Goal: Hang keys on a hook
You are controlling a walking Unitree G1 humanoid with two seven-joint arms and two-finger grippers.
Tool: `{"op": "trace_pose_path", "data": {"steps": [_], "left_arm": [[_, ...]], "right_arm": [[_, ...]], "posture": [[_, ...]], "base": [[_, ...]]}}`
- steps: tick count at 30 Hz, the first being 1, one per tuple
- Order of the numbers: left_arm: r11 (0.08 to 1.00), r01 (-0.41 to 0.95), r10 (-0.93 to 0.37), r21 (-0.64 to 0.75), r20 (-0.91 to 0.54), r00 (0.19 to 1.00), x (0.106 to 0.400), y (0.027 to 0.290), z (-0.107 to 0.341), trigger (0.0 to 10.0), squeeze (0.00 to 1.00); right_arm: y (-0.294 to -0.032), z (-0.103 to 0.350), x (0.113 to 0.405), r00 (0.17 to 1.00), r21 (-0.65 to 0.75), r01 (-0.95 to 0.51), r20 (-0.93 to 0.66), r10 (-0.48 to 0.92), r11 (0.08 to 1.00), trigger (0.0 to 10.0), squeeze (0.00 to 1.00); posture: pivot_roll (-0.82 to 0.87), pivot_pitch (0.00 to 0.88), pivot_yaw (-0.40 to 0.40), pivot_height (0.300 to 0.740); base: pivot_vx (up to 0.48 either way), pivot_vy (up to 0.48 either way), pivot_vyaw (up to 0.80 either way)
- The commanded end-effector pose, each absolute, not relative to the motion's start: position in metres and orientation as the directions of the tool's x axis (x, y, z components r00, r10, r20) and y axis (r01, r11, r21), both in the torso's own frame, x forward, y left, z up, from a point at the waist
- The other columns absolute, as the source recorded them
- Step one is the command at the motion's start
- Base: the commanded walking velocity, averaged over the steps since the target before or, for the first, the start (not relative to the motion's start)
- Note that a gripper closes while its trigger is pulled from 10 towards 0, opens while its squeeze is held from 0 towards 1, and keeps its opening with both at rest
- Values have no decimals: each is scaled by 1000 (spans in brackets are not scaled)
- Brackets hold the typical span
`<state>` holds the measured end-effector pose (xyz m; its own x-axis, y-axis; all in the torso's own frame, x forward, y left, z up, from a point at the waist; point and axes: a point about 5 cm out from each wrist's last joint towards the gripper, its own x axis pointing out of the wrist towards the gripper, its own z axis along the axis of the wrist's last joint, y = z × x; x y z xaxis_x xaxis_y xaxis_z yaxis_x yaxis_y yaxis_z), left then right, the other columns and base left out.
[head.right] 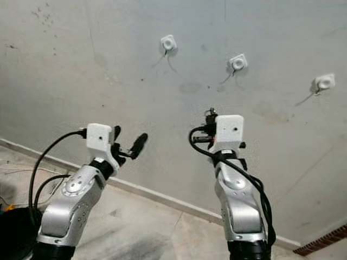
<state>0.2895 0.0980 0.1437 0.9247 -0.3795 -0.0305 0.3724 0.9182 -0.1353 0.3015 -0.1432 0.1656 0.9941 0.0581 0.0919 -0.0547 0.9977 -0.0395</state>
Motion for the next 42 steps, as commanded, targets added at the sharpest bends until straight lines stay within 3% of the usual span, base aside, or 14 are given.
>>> {"op": "trace_pose_path", "data": {"steps": [1,6,16,42], "left_arm": [[904,405,-412,-135,-26,911,289,87,147,10000,0],[905,404,-411,-132,-25,911,289,87,147,10000,0],[887,440,-440,-139,33,897,287,86,154,10000,0],[888,442,-440,-130,45,897,287,87,155,10000,0]], "right_arm": [[-154,167,302,995,-46,-25,96,29,999,10000,0],[-154,168,303,995,-45,-24,100,29,999,10000,0],[-153,167,303,994,-46,-24,101,28,999,10000,0],[-166,164,290,993,-42,13,116,-8,999,10000,0]], "posture": [[127,0,-113,740],[128,0,-112,740],[124,0,-112,740],[108,0,-101,740]], "base": [[0,480,0],[0,435,0],[0,0,0],[393,0,0]]}}
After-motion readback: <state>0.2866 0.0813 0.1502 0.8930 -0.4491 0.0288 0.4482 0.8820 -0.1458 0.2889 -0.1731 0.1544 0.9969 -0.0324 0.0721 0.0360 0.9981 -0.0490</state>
